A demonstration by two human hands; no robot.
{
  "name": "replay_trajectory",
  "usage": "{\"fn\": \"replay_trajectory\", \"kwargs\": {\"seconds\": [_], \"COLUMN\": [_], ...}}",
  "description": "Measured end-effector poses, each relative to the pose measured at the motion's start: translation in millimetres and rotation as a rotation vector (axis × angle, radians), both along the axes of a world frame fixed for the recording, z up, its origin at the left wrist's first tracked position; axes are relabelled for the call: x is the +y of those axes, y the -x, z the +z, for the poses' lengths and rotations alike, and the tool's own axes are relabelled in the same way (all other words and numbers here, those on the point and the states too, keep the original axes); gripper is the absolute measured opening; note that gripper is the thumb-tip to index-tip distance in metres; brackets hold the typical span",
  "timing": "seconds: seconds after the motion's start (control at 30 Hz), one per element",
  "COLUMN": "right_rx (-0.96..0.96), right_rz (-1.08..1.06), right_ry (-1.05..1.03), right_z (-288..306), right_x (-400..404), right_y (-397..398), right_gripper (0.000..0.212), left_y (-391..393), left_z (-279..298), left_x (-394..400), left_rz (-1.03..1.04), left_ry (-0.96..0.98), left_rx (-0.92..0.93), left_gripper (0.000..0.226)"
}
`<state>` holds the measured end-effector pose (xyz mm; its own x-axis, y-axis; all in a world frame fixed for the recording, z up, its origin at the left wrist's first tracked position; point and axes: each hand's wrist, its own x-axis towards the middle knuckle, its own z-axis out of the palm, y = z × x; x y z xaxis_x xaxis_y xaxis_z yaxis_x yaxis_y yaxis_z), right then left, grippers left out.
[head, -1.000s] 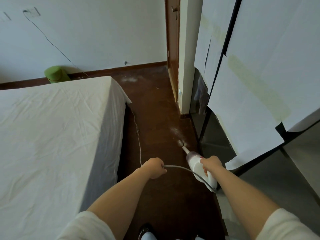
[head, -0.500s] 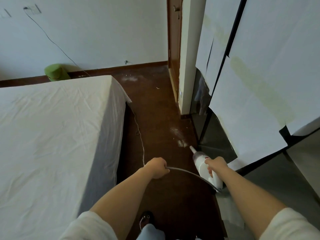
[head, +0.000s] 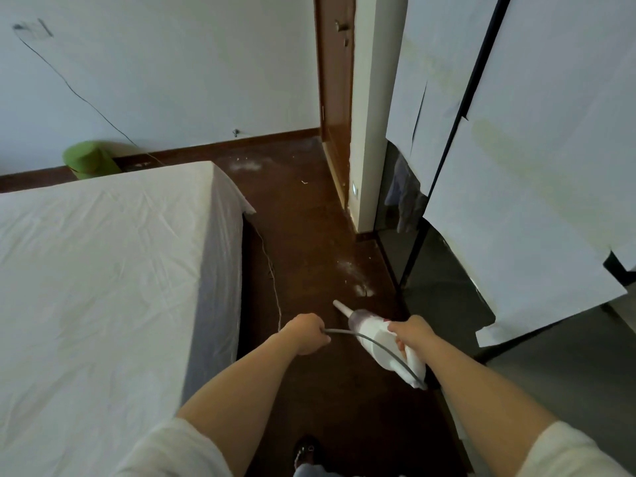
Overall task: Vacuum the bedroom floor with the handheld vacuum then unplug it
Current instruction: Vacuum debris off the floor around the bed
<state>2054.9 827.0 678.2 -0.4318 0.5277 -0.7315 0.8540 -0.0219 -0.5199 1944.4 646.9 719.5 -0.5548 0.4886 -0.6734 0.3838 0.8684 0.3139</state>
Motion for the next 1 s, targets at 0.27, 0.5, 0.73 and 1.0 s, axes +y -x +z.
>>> {"fn": "replay_trajectory", "kwargs": {"seconds": [0.27, 0.5, 0.73, 1.0], "right_rx": [-0.022, -0.06, -0.096, -0.045], "right_rz": [-0.128, -0.18, -0.185, -0.104], "right_ry": [-0.01, -0.032, 0.004, -0.002], "right_z": [-7.5, 1.8, 14.9, 17.1], "right_x": [3.9, 40.6, 60.5, 55.8], "right_y": [12.7, 19.3, 20.7, 22.3], "right_gripper": [0.028, 0.045, 0.046, 0.029], "left_y": [24.1, 26.0, 17.9, 20.0], "left_z": [-9.0, -3.0, 1.0, -4.0], "left_x": [-11.9, 9.0, 33.7, 30.3], "left_rz": [-0.051, -0.039, -0.012, 0.014], "left_ry": [-0.005, -0.009, -0.019, -0.006], "left_rx": [-0.039, -0.038, -0.049, -0.034], "left_gripper": [0.027, 0.026, 0.027, 0.025]}}
